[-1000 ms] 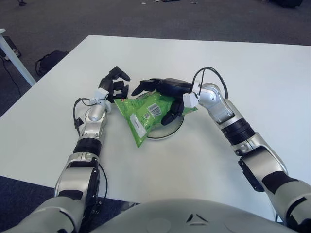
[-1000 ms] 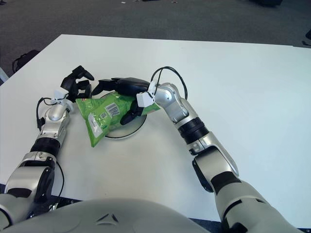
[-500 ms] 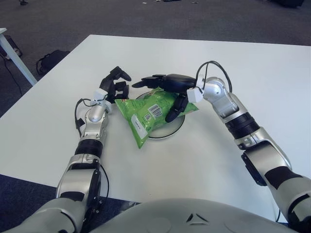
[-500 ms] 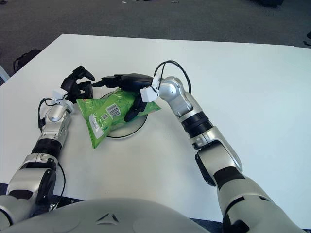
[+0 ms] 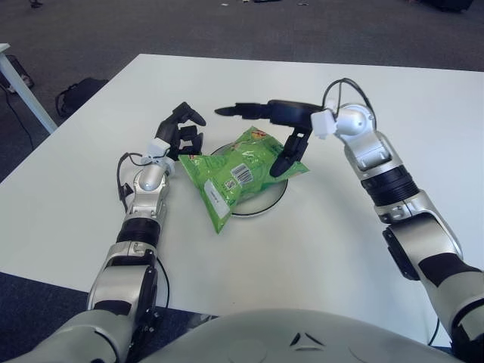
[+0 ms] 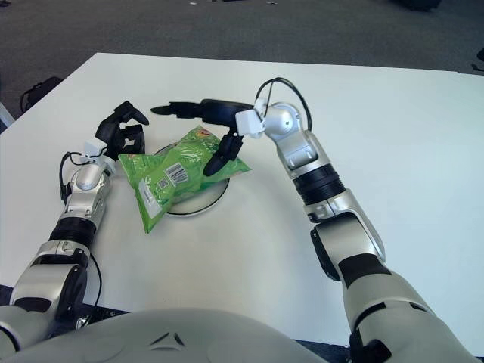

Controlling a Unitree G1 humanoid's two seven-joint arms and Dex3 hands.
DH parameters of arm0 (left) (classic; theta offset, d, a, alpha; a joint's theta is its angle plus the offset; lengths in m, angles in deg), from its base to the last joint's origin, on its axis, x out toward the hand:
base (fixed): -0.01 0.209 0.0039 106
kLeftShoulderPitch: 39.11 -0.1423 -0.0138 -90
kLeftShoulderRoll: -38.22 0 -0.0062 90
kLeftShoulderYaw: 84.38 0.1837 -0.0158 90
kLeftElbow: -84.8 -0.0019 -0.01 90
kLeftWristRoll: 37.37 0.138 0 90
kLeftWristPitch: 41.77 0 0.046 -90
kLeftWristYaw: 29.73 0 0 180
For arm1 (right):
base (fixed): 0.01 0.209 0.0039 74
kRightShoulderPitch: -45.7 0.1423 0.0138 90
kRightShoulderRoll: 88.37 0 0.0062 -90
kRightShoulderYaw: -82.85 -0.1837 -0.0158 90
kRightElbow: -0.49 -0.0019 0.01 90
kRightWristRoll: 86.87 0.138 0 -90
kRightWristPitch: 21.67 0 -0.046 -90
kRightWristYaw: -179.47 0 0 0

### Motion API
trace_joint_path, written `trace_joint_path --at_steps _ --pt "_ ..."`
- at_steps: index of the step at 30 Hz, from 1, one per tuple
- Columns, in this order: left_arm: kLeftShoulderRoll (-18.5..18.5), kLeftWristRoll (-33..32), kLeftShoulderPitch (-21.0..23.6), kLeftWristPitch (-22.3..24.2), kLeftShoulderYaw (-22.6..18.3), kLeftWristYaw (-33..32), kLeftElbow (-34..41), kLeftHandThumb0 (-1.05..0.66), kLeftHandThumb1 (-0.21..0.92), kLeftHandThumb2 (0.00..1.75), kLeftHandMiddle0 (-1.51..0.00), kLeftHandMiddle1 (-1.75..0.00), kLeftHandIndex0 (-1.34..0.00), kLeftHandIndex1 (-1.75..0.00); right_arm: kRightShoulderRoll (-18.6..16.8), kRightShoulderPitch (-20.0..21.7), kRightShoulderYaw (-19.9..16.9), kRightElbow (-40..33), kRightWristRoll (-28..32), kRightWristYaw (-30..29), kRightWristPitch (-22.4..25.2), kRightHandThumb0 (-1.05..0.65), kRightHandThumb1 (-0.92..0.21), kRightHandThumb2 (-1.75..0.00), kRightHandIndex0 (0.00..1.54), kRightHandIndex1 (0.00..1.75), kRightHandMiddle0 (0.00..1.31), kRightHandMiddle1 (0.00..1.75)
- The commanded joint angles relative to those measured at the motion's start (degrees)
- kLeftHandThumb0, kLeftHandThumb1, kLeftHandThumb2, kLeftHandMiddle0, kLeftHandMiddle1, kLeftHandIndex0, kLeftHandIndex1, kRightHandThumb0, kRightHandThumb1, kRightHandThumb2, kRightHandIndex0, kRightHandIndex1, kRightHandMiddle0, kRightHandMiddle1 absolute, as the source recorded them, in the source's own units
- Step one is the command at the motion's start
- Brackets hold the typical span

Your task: Put the snack into the plate.

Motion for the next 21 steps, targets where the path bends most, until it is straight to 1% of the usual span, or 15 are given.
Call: trace_joint_path --at_steps 1,2,5,8,11,13,14,16,18,19,21 --pt "2.06 0.31 -5.6 1.13 0.85 -0.4 -2.17 -0.43 0.46 1.13 -1.08 -1.75 -0.5 -1.75 2.63 2.73 -2.43 0.76 1.19 1.06 1.52 -0.85 -0.5 -0.56 0.0 0.0 0.01 0.01" --pt "2.02 0.15 -5.6 1.4 0.82 -0.2 -2.11 -0.43 0.46 1.13 -1.07 -1.75 -0.5 -1.75 2.84 2.97 -2.61 0.99 1.17 1.1 1.63 -0.85 -0.5 -0.57 0.0 0.0 0.02 0.01" --pt "1.98 -0.97 -5.52 2.85 0.61 1.04 -1.97 -0.43 0.47 1.12 -1.07 -1.75 -0.49 -1.75 3.99 4.06 -3.89 4.78 0.86 0.58 -0.4 -0.85 -0.51 -0.58 0.0 0.0 0.03 0.02" --pt "2.04 -1.73 -5.46 3.37 0.34 1.62 -1.98 -0.43 0.47 1.12 -1.07 -1.75 -0.49 -1.75 4.78 5.26 -4.33 7.86 -0.32 -0.33 -1.99 -0.84 -0.5 -0.62 0.0 0.0 0.01 0.12" --pt "2.03 -2.47 -5.25 4.29 0.06 2.51 -2.19 -0.43 0.48 1.11 -1.09 -1.75 -0.48 -1.75 6.82 5.63 -4.38 8.28 -4.42 -3.88 -2.91 -0.83 -0.49 -0.63 0.0 0.0 0.0 0.17" --pt "1.93 -2.76 -5.18 4.51 -0.03 2.75 -2.24 -0.43 0.48 1.11 -1.1 -1.75 -0.48 -1.75 7.28 5.77 -4.41 8.79 -5.45 -5.13 -3.81 -0.83 -0.49 -0.63 0.0 0.0 0.0 0.19" --pt "1.86 -2.9 -5.13 4.68 -0.05 2.92 -2.33 -0.43 0.48 1.11 -1.1 -1.75 -0.48 -1.75 8.48 5.4 -5.18 10.65 -5.53 -5.82 -5.42 -0.83 -0.49 -0.64 0.0 0.0 0.0 0.2" --pt "1.71 -3.18 -5.07 4.98 -0.07 3.28 -2.45 -0.43 0.48 1.11 -1.1 -1.75 -0.48 -1.75 10.25 5.09 -6.27 13.61 -5.39 -6.42 -7.27 -0.86 -0.51 -0.63 0.0 0.0 0.0 0.23" --pt "1.67 -3.37 -5.03 4.8 -0.17 3.49 -2.69 -0.43 0.48 1.11 -1.1 -1.75 -0.48 -1.75 11.79 5.42 -6.72 15.46 -5.79 -6.59 -6.73 -0.89 -0.56 -0.6 0.0 0.0 0.0 0.26" --pt "1.62 -3.36 -5.01 4.48 -0.24 3.52 -2.86 -0.43 0.48 1.1 -1.1 -1.75 -0.48 -1.75 12.63 5.56 -6.63 15.85 -7.17 -7.74 -6.27 -0.89 -0.57 -0.59 0.0 0.0 0.0 0.27" --pt "1.57 -3.34 -4.97 4.13 -0.33 3.65 -3.09 -0.43 0.48 1.1 -1.1 -1.75 -0.48 -1.75 13.64 5.62 -6.43 16.22 -9.32 -9.81 -6.02 -0.93 -0.63 -0.54 0.0 0.0 0.0 0.29"
